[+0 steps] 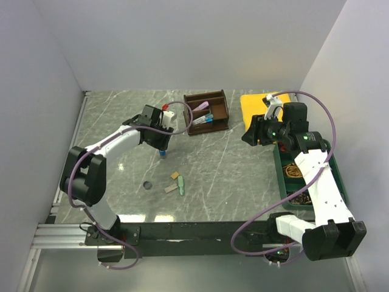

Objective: Sort the stationery into containers
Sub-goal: Pick up the stationery from the center of the board.

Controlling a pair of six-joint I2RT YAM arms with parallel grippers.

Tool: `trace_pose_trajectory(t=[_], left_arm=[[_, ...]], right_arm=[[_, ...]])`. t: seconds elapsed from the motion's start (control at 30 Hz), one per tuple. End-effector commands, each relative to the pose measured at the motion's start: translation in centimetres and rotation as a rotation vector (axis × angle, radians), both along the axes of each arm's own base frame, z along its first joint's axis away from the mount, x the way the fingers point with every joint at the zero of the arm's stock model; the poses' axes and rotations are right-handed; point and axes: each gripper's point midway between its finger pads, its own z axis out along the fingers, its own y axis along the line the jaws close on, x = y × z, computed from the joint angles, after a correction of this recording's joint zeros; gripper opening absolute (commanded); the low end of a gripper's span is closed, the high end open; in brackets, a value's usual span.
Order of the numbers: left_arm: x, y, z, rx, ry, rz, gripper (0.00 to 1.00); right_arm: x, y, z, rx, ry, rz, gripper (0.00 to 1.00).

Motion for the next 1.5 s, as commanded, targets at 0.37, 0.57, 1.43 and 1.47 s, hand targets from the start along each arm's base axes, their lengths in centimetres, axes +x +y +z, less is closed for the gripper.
trace_pose_trajectory(t=[0.37,0.57,1.43,1.47], left_arm=[[0.8,-0.2,-0.8,0.037,0.053,-0.018,0.49],[0.2,-0.3,-1.2,0.034,0.083,-0.025,0.47],[-8.2,1.9,7.0,0.091,0.187,-0.337,0.01],[-8.7,2.3,7.6,0.092,0.166,-0.328,0.01]], right_arm=[[0.8,0.4,1.8,0.012,-0.082,0.011,0.61],[0.8,0.3,1.7,-0.007,-0.097,0.028,0.61],[0.1,0.0,1.5,-0.024,-0.127,0.029,0.61],[0.1,-0.1,1.5,-0.025,-0.127,0.026,0.61]])
